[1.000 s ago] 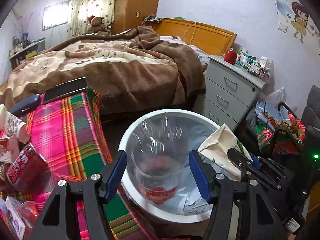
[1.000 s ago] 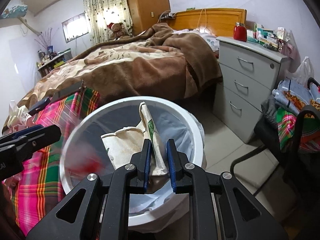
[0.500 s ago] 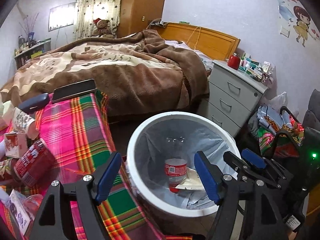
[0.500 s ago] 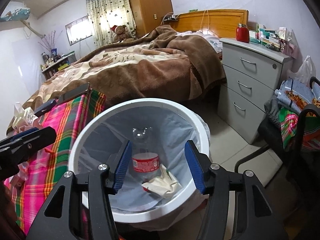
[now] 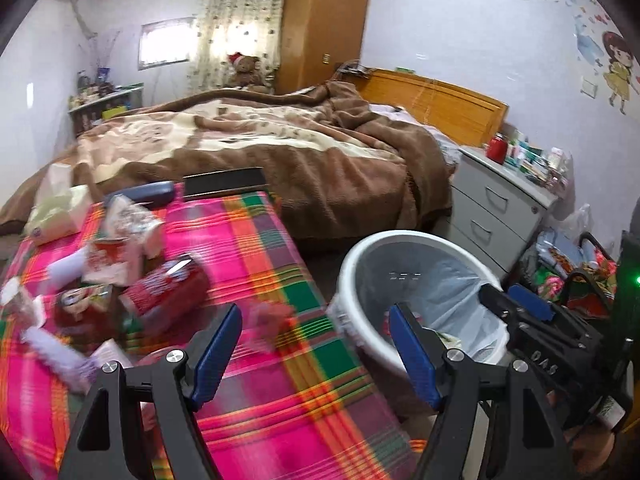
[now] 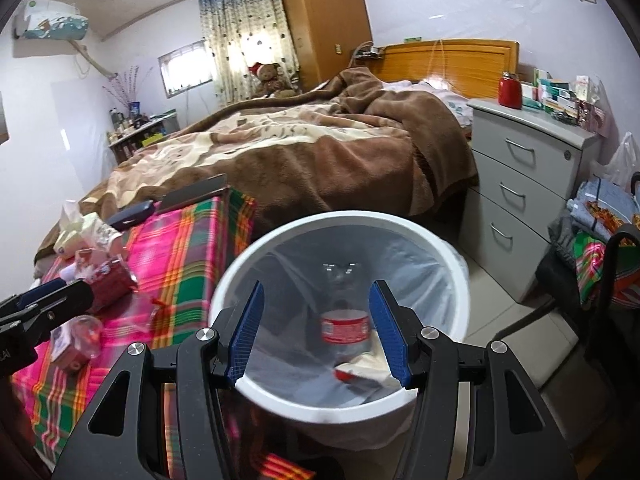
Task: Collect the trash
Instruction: 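Grasp the purple juice carton with the left tool while the right tool grasps the plastic cup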
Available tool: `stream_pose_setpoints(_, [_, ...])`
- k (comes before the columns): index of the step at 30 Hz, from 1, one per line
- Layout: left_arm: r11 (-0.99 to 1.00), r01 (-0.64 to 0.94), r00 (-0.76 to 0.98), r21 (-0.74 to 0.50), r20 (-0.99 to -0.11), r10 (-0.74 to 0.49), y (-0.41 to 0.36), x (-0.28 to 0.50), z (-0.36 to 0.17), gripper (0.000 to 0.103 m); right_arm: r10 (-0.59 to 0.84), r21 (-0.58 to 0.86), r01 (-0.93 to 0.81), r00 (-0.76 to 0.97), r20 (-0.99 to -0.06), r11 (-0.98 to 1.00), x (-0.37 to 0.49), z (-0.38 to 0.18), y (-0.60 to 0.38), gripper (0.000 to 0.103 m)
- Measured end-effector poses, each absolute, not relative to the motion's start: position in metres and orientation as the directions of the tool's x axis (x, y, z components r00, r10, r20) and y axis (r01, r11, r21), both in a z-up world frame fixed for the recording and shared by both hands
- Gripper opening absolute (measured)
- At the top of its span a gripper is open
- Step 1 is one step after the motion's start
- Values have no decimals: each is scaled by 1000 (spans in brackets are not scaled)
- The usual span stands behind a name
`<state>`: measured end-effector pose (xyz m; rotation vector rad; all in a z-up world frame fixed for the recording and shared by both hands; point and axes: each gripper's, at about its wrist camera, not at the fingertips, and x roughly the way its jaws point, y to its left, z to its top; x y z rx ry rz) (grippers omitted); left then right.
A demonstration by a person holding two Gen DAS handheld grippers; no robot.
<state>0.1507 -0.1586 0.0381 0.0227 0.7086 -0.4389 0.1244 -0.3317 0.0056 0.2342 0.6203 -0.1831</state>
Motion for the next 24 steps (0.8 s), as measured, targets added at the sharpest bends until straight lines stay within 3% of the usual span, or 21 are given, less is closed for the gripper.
stream_pose_setpoints(16, [976, 187, 731, -111, -648, -214, -36, 136, 26, 76, 66, 152, 34, 796, -602, 988, 148, -3, -255, 56])
stream_pose_setpoints(24, [976, 165, 692, -146, -687, -220, -15, 140, 8, 78, 146, 195, -25, 754, -640, 981, 170, -14, -233, 56])
